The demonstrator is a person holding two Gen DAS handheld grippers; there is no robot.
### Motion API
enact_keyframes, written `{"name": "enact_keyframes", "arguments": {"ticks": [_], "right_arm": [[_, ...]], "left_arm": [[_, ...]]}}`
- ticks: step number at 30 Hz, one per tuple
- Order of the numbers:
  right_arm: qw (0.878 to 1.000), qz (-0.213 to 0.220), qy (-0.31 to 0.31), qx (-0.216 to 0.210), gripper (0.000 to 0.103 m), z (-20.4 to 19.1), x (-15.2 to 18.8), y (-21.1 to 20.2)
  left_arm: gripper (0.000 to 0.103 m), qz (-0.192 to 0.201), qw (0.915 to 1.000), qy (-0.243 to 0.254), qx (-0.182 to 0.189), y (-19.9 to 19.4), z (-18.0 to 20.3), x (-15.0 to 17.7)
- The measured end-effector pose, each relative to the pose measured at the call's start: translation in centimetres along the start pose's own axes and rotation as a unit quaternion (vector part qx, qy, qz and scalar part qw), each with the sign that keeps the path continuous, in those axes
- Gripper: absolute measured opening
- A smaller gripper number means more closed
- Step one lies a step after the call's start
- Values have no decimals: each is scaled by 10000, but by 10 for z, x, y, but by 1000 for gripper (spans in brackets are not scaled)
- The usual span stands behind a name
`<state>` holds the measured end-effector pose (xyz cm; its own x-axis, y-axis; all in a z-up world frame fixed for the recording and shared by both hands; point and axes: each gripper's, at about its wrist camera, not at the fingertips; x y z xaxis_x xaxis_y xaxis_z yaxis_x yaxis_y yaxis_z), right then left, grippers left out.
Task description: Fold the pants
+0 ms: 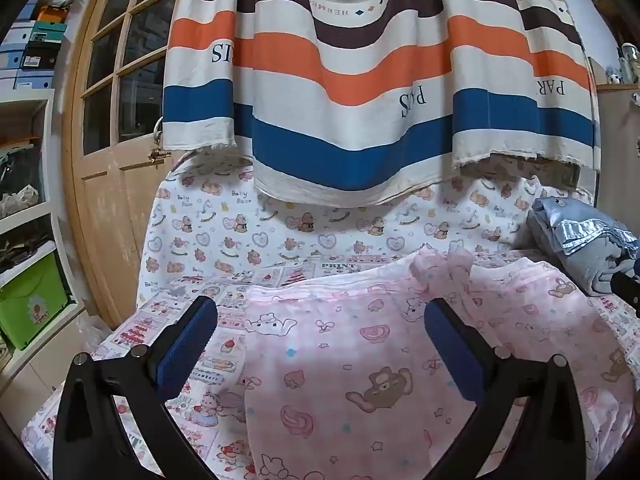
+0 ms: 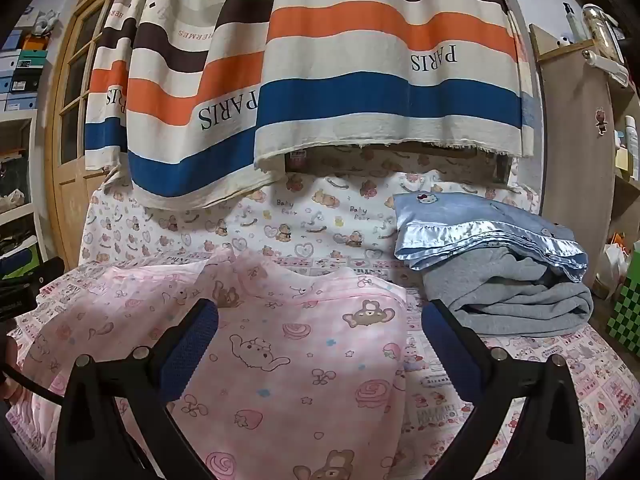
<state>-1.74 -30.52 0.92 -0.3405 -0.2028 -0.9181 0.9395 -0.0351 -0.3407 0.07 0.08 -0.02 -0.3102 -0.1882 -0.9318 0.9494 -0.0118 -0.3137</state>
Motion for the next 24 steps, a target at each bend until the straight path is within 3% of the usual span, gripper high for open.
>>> {"name": "enact_keyframes", "arguments": {"ticks": [24], "right_arm": [[10000, 17, 35, 36, 102, -2, 0, -2]], "left_arm": [[103, 44, 10000, -10, -41, -2, -4, -1]]}}
Point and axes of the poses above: each gripper's, at about its wrist camera, not at the fingertips, and y roughly the way its jaws point, z to its right, x to its underside, and after that the axes turned 11 degrees about -y, right-handed
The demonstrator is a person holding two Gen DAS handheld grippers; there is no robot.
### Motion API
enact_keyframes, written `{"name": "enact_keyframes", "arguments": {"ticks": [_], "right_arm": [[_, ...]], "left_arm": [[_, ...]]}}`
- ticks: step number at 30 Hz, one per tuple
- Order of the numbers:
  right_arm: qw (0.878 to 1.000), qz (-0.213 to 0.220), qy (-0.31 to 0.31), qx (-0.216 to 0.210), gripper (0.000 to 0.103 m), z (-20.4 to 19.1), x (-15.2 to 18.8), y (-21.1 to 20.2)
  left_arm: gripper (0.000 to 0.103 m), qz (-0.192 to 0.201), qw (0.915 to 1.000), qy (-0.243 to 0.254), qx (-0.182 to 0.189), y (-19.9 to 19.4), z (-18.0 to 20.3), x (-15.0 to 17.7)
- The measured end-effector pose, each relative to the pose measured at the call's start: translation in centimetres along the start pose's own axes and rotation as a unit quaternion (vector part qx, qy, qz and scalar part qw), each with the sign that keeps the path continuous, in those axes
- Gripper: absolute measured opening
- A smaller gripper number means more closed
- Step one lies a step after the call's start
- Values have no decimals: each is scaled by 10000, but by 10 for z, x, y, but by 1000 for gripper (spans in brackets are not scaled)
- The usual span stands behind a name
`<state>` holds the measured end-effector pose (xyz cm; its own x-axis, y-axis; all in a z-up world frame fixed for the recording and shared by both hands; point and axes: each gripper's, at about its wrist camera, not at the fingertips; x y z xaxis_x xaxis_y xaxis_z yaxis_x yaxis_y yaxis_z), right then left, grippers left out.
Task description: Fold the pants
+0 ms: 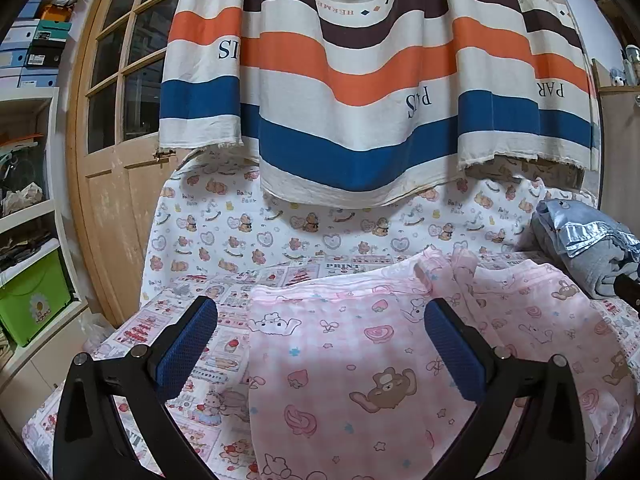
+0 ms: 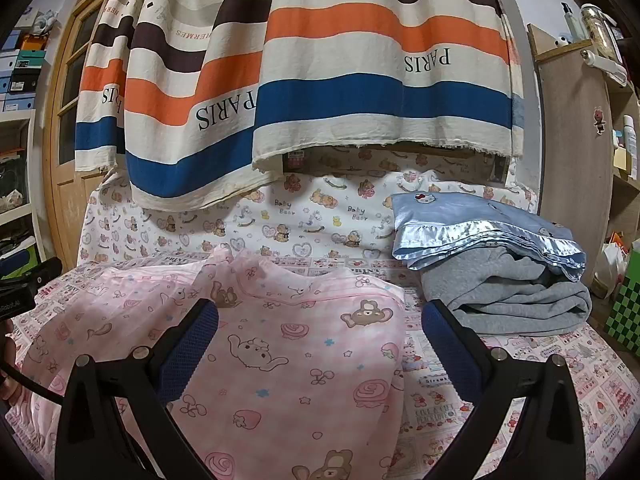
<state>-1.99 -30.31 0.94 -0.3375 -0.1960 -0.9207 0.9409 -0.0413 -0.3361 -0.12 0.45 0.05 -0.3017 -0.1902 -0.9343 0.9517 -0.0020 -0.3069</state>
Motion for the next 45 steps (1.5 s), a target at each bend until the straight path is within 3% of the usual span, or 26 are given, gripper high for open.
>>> {"name": "enact_keyframes", "arguments": {"ticks": [45], "right_arm": [[10000, -3, -1, 7, 102, 5, 0, 3]], "left_arm": [[103, -17, 10000, 11, 18, 0, 1, 2]]}}
Point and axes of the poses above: each gripper's, at about its wrist camera, not at the fingertips, and y roughly the way its jaws point, z to its right, x to its underside, and after that the axes turned 11 degrees about -y, right-handed
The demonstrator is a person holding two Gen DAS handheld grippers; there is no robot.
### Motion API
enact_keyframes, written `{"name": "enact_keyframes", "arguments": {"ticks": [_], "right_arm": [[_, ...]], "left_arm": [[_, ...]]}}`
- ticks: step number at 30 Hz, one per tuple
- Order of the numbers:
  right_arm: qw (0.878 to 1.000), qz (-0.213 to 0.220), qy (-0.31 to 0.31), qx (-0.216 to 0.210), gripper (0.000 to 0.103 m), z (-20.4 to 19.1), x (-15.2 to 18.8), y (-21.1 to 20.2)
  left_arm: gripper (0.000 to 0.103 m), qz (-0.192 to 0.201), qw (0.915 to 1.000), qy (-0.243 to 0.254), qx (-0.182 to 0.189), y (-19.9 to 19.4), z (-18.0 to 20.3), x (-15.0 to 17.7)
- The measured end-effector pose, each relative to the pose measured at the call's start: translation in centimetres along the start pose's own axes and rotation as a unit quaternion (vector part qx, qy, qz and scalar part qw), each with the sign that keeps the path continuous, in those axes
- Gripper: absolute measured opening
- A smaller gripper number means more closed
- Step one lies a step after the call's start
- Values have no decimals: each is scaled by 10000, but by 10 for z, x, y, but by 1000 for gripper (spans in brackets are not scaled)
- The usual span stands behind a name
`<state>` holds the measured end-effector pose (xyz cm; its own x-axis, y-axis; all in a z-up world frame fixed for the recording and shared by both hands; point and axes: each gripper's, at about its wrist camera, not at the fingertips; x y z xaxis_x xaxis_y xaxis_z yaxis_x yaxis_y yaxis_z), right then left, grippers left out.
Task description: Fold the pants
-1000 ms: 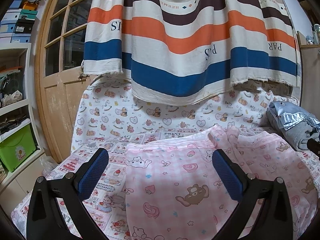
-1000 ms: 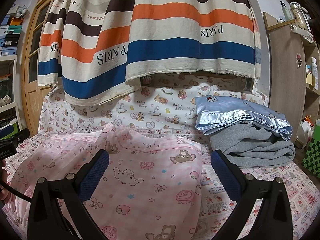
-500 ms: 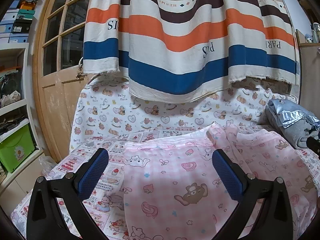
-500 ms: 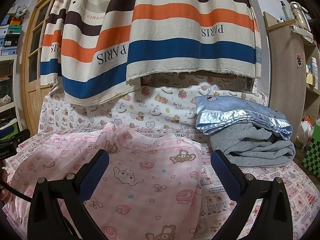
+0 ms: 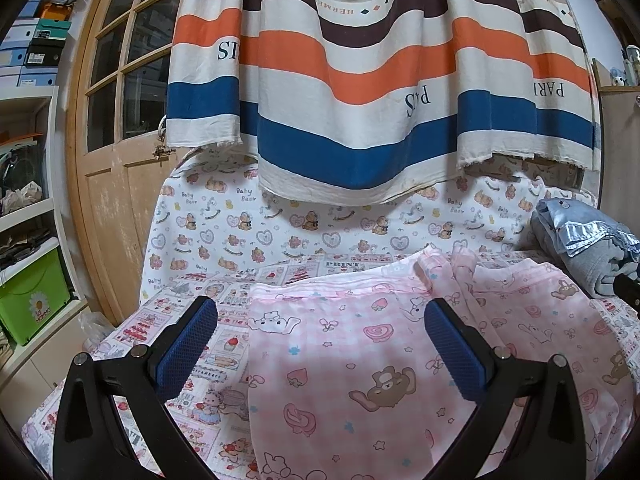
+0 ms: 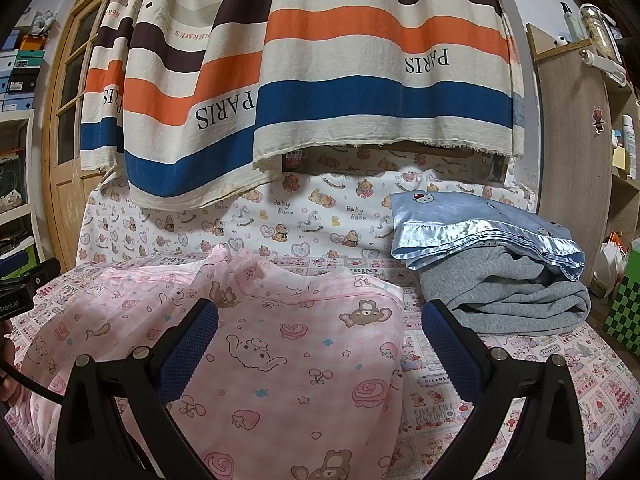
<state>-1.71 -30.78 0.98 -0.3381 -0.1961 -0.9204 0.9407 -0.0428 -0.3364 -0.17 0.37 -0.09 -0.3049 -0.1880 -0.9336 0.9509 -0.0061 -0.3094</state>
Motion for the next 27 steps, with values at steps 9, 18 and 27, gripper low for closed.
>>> {"name": "enact_keyframes", "arguments": {"ticks": [9, 18, 27], "right_arm": [[10000, -6, 1, -1, 102, 0, -1, 2], [9999, -5, -14, -148, 102, 2, 0, 1], [9999, -39, -96, -131, 102, -6, -1, 2]], "left_arm": [[103, -52, 10000, 7, 18, 2, 0, 1], [103, -92, 10000, -19, 33, 3, -2, 0], [103, -204, 9997, -50, 86, 7, -3, -1]]}}
Point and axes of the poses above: each gripper's, at about its wrist camera, not at the fingertips, and y roughly the way its jaws point, z to its right, x to its underside, and after that the axes turned 11 degrees about -y, right-handed
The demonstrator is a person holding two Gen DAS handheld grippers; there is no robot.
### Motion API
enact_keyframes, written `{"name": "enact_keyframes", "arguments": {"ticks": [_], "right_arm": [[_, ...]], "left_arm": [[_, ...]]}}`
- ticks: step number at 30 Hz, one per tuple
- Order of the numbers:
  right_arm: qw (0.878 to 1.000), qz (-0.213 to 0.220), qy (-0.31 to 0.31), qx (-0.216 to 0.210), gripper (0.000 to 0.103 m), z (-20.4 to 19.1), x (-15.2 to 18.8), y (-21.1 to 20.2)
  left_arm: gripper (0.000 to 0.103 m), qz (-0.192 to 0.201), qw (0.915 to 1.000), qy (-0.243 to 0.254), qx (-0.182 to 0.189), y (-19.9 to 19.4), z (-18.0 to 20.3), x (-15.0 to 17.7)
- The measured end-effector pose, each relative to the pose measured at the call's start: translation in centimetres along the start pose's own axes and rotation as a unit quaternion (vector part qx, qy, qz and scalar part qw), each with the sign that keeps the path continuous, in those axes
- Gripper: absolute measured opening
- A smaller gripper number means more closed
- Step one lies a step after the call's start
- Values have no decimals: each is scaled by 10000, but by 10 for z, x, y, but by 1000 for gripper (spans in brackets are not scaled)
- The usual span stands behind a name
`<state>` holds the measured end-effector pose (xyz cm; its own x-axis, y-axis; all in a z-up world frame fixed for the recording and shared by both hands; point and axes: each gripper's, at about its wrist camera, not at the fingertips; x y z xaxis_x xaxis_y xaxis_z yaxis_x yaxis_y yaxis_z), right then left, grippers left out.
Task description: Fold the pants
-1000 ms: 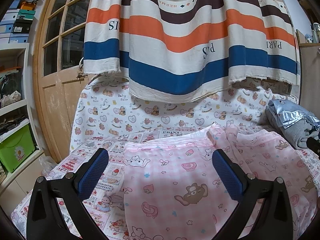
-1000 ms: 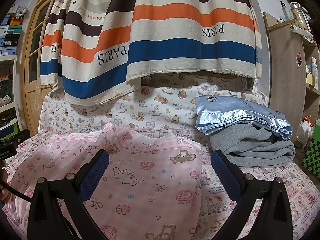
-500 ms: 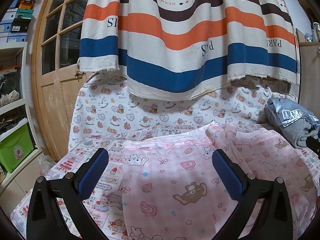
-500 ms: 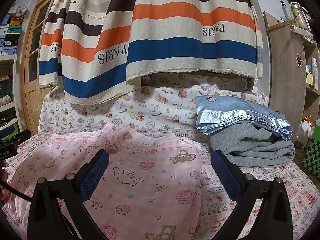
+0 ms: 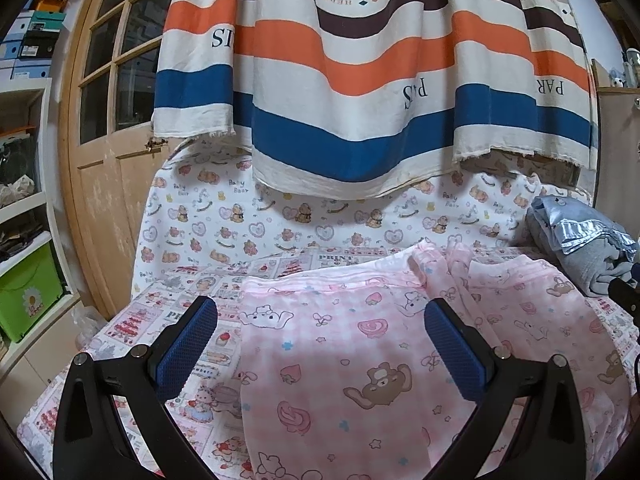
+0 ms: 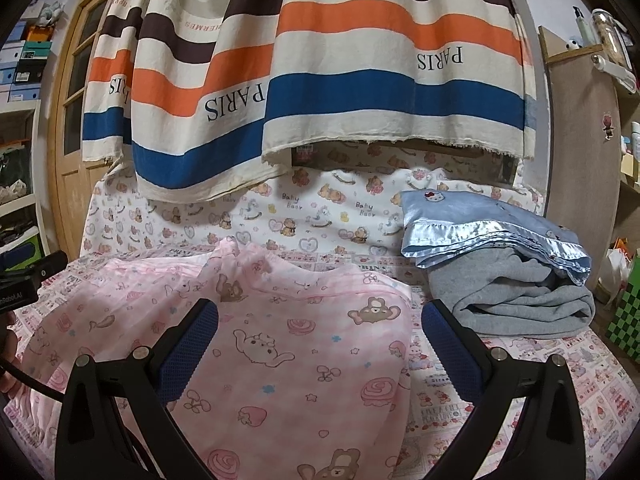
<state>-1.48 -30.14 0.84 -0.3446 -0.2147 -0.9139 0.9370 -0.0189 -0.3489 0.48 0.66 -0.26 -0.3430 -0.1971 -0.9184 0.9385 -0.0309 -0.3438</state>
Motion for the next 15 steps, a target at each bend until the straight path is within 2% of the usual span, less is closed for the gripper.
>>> {"name": "enact_keyframes", "arguments": {"ticks": [8, 11, 15], "right_arm": [[10000, -25, 67, -30, 102, 4, 0, 0], [10000, -27, 66, -19, 102, 4, 0, 0], [10000, -65, 29, 18, 102, 4, 1, 1]], "left_arm": [[103, 89, 9999, 57, -18, -2, 4, 0], [103, 233, 9996, 47, -150, -6, 4, 0], [103, 298, 9995, -68, 74, -12, -1, -1]]}}
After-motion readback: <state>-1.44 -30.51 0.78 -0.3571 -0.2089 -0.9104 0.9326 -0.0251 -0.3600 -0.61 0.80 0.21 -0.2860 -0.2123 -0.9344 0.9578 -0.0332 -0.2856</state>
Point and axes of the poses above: each gripper's, at about its wrist camera, not at the fingertips, and y roughly the way its jaws point, z to its right, x to its underside, and after that the axes turned 11 degrees about -y, right-handed
